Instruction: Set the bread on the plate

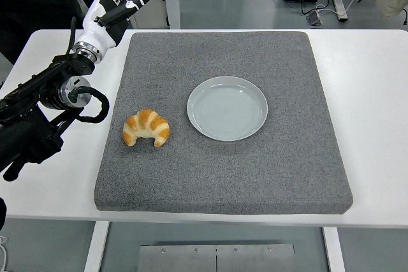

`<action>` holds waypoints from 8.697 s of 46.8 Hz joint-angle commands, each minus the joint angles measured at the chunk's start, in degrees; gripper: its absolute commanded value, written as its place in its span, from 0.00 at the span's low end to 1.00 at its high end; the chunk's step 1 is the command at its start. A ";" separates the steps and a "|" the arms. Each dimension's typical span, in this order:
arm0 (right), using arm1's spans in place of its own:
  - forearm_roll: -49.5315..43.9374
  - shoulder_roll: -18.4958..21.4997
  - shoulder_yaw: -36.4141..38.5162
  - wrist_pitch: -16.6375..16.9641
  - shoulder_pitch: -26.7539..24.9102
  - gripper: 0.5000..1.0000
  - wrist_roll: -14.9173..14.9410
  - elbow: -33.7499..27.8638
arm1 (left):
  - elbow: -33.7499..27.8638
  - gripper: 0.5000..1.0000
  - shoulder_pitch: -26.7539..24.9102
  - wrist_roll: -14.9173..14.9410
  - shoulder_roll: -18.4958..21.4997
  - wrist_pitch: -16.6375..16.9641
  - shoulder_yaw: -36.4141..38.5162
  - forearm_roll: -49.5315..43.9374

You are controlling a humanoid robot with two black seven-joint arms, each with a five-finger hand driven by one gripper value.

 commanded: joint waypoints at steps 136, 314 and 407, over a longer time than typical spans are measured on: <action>0.00 0.00 -0.04 -0.06 0.17 1.00 0.00 -0.09 | -28.62 0.87 -6.86 -2.21 25.13 18.09 46.37 49.48; 0.00 0.00 -0.13 -0.15 0.17 1.00 0.00 -0.18 | -13.42 0.00 -32.87 -1.68 18.90 6.93 45.75 46.93; 0.00 0.00 -0.04 -0.15 0.17 1.00 0.00 -0.09 | 2.32 0.00 -13.89 -9.68 -8.00 12.73 48.39 48.69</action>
